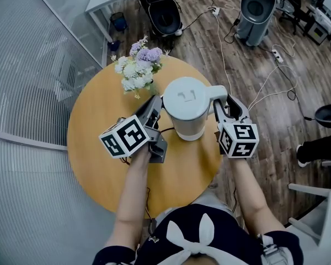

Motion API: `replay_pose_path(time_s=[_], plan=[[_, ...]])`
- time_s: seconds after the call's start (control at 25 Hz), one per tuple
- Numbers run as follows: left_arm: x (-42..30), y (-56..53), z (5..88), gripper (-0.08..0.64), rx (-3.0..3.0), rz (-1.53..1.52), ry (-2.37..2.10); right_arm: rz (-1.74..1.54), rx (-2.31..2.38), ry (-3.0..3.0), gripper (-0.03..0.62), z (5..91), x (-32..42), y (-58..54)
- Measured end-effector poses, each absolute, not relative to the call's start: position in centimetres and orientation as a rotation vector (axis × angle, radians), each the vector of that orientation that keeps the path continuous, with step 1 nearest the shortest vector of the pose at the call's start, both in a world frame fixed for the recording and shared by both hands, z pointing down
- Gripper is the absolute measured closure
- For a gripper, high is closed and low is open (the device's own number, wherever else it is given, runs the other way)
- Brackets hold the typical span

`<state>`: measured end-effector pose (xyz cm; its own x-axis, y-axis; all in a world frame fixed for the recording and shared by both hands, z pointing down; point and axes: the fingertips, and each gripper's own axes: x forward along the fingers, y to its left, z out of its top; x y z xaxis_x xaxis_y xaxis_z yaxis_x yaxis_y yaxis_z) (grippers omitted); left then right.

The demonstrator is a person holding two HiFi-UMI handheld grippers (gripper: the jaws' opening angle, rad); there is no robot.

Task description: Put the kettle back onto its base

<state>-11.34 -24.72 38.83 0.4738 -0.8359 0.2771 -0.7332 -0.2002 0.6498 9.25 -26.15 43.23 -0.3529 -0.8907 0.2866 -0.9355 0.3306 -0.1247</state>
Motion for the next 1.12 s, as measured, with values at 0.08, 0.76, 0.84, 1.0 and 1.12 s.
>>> replay_pose_path(time_s=[0.08,0.76,0.84,1.0,1.12], plan=[[-11.4,-24.8,39.1,0.517,1.969,-0.173,-1.297,0.403,1.674,-2.416,0.437,43.6,9.1,-26.3],[-11.1,-25.2,41.8,0.518,1.929,-0.127,-1.287,0.452,1.650,-2.375,0.437,46.3,9.4,-26.6],[-11.0,-25.2,42.1,0.518,1.926,-0.123,-1.284,0.460,1.648,-2.372,0.437,46.7,9.4,-26.6],[-10.9,-25.1,42.8,0.518,1.911,-0.116,-1.281,0.474,1.637,-2.365,0.437,47.4,9.5,-26.5],[-11.0,-25.2,43.1,0.518,1.902,-0.111,-1.281,0.486,1.627,-2.362,0.437,47.7,9.4,-26.6]])
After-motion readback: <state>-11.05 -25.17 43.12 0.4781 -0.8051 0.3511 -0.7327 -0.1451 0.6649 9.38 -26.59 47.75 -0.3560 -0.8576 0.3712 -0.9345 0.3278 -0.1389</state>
